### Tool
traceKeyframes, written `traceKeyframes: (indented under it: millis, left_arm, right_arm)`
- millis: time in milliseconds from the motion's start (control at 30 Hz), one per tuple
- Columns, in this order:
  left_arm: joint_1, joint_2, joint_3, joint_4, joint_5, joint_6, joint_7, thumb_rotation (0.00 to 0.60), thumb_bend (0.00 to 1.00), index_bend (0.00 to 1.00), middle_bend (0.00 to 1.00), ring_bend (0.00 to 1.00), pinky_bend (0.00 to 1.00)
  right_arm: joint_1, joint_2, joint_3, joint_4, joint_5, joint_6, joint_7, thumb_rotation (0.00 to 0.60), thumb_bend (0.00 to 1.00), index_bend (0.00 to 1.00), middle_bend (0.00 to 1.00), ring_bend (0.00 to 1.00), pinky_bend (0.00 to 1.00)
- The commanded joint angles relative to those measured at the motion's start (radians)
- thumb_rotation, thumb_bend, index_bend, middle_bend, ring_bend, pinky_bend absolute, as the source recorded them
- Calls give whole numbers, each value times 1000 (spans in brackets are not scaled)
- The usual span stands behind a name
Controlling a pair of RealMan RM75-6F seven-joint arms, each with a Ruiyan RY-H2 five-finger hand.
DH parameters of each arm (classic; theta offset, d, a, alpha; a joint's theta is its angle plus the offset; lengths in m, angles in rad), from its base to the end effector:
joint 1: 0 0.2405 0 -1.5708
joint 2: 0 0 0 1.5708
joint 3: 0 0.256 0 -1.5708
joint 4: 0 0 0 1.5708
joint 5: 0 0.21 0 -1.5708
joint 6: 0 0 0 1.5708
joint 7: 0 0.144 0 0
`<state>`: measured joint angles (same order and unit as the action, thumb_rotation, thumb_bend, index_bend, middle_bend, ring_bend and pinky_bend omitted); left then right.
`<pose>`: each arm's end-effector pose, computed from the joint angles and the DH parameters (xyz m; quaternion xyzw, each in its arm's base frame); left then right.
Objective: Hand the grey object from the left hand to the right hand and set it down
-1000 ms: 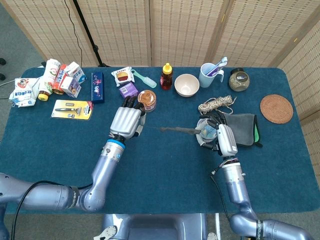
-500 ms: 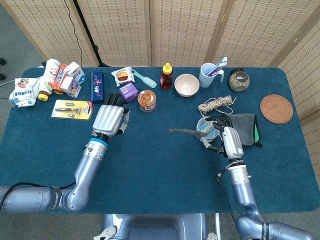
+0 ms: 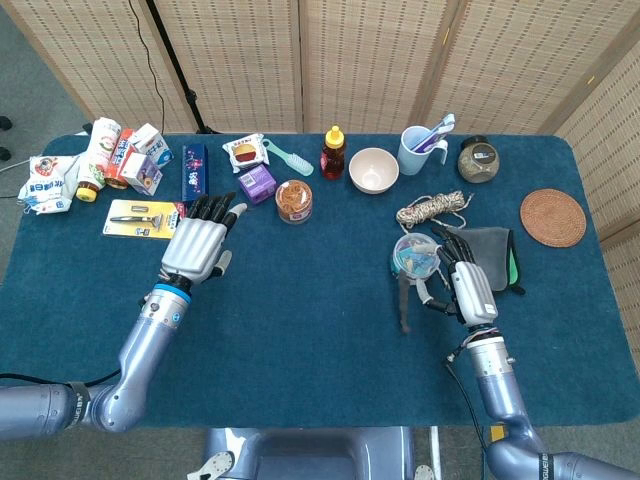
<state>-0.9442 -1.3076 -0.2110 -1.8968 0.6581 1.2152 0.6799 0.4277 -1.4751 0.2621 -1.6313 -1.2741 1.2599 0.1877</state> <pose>-0.0813 0.3502 0.0635 -0.7097 -0.3596 -0.3543 0.4914 -0.1927 -0.2999 0.0550 0.4945 -0.5297 0.5718 0.3847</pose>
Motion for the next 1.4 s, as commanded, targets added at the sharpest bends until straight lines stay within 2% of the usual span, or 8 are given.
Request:
traceKeyframes:
  millis: [33,400,633,867,900,1033,1067,1400]
  left_arm:
    - [11,12,7,-7,22,-2,-12,600,375,59,0,0,0]
    - [52,67,44,-52,82,-19,-34,600,94,0,0,0,0]
    - [72,112,45,-87,86,-68,-92,506,0,3,0,0,0]
    - [115,90,50,-76,172,-5,-131,459,0,370,0,0,0]
    - [120,89,52,-78,178,-1,-135,459,0,360,0,0,0]
    - [143,104,60,-94,195,2,-152,460,0,31,0,0,0]
    - [148,108,61,-98,199,4,-156,460,0,2,0,0,0]
    - [223,146,95,-129,250,41,-193,490,0,0,0,0,0]
  right_arm:
    - [-5,10,-5,1,-10,2,5,600,385,190,33,1,2]
    - [-33,52,-14,3,-34,27,28,600,355,117,1,0,2]
    - [-50,73,-19,8,-43,39,46,600,356,116,0,0,2]
    - [-64,93,-22,9,-48,46,60,600,356,116,0,0,2]
    - [-66,96,-23,10,-50,48,60,600,356,115,0,0,2]
    - [-73,106,-26,10,-58,55,62,600,355,113,0,0,2]
    - [-74,108,-27,11,-61,56,62,600,356,113,0,0,2]
    - [-86,135,-45,18,-86,65,33,600,356,113,6,0,2]
